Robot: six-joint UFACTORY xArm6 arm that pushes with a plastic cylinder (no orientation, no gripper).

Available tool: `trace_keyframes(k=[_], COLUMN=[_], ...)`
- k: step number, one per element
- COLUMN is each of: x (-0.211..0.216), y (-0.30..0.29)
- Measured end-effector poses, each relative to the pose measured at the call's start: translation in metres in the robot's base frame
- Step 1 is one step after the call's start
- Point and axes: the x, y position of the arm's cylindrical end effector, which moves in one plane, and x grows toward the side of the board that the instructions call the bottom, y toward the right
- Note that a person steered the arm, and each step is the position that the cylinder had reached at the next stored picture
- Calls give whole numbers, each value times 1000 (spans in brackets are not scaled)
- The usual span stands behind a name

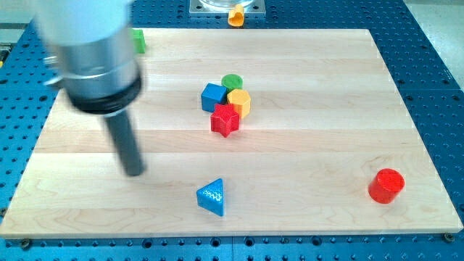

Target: Place the triangle diagonally to the red circle

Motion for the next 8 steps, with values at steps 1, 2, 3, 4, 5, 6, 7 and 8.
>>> trace_keyframes(k=[1, 2, 3, 4, 5, 6, 7, 8], x=[51, 74, 75, 61, 48, 51, 71, 74], y=[-27, -26, 5, 51, 98, 121, 94, 127])
